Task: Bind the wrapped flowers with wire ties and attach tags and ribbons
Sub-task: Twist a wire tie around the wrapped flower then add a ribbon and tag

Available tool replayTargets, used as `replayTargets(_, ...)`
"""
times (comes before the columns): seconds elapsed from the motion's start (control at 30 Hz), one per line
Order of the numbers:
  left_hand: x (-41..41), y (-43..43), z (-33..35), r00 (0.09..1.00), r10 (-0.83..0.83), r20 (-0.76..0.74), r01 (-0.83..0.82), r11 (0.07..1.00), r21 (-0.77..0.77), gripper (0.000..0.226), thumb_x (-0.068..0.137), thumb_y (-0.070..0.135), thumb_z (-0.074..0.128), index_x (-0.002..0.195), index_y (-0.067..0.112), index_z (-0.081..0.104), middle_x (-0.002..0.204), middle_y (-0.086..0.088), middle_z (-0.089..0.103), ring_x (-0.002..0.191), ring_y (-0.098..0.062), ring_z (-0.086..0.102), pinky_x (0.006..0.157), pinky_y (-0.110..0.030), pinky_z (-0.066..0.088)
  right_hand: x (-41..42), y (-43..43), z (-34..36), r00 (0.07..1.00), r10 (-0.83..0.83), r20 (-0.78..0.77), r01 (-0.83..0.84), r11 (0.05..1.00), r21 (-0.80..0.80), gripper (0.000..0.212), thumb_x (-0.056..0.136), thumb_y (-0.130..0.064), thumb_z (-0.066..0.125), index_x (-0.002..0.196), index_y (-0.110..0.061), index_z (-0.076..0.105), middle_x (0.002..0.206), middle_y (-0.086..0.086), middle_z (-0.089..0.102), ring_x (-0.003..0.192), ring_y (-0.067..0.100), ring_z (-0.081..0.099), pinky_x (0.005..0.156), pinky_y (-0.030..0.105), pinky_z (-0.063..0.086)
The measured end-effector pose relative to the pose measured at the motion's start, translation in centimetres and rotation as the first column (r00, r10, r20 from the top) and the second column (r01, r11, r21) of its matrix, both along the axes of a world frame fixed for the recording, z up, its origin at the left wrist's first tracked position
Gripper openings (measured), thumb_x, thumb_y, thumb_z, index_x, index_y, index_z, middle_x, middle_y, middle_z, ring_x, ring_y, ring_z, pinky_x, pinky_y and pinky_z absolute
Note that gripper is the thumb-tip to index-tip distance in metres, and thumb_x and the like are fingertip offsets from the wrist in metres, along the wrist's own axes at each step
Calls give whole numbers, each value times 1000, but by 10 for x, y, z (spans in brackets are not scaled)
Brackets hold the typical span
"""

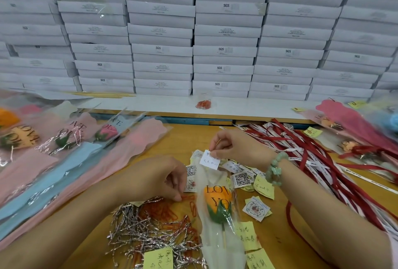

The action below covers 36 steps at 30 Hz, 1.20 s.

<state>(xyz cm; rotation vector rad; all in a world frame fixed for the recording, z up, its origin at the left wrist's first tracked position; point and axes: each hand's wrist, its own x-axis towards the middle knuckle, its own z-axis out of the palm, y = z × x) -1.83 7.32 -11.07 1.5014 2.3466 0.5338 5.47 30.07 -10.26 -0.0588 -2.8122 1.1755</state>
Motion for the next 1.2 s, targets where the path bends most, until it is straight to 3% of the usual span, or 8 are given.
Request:
replayTargets(0.13,-4,-3,4,990,-30,139,23,998,51,14,80,17,80,85,27,71,80,11,72,77,-4,66,69,-16,49,-1,1,-1,1000,4,-6,-4,1000,-10,11,88,-15,70,84,-24,64,72,-8,70,68,2,64,85,36,54)
replayTargets(0.27,-8,-6,6,970,-35,241,19,998,68,13,84,15,76,84,27,71,76,14,69,72,-4,65,68,-23,53,-1,2,-1,1000,14,-2,-14,1000,-9,10,88,-15,70,85,-23,65,75,-7,72,71,4,66,86,37,55)
replayTargets(0.37,-8,-7,7,948,-39,316,21,998,59,13,89,13,70,84,24,69,75,7,73,67,-4,67,64,-19,52,-1,2,-1,1000,23,0,-23,1000,3,6,88,-15,70,88,-20,66,79,-4,73,76,8,68,87,39,56)
replayTargets(0.47,-9,-7,7,950,-55,308,31,996,82,8,88,12,70,86,19,73,76,6,73,68,-3,67,63,-14,49,-1,1,-1,1000,25,3,-25,1000,6,8,88,-15,70,88,-22,66,79,-6,72,76,9,68,88,39,56)
replayTargets(0.63,-13,-9,6,940,-82,330,50,993,107,11,84,20,72,91,21,79,82,-1,71,68,-8,65,66,-21,54,-1,1,-1,1000,27,5,-28,1000,10,8,88,-15,69,88,-21,65,79,-6,72,75,8,68,88,38,56)
replayTargets(0.87,-14,-10,7,930,-94,356,66,994,92,9,83,18,73,89,23,79,80,-1,73,71,-13,69,63,-21,54,-1,1,0,1000,21,12,-21,1000,8,8,88,-15,69,88,-22,65,82,-5,72,79,11,69,90,40,55)
replayTargets(1.2,-13,-12,13,925,-56,375,-12,984,178,9,70,25,82,73,31,76,72,2,74,66,-8,68,58,-21,53,-1,1,0,1000,15,10,-16,1000,18,6,88,-16,69,90,-21,67,84,-4,73,84,15,70,90,42,55)
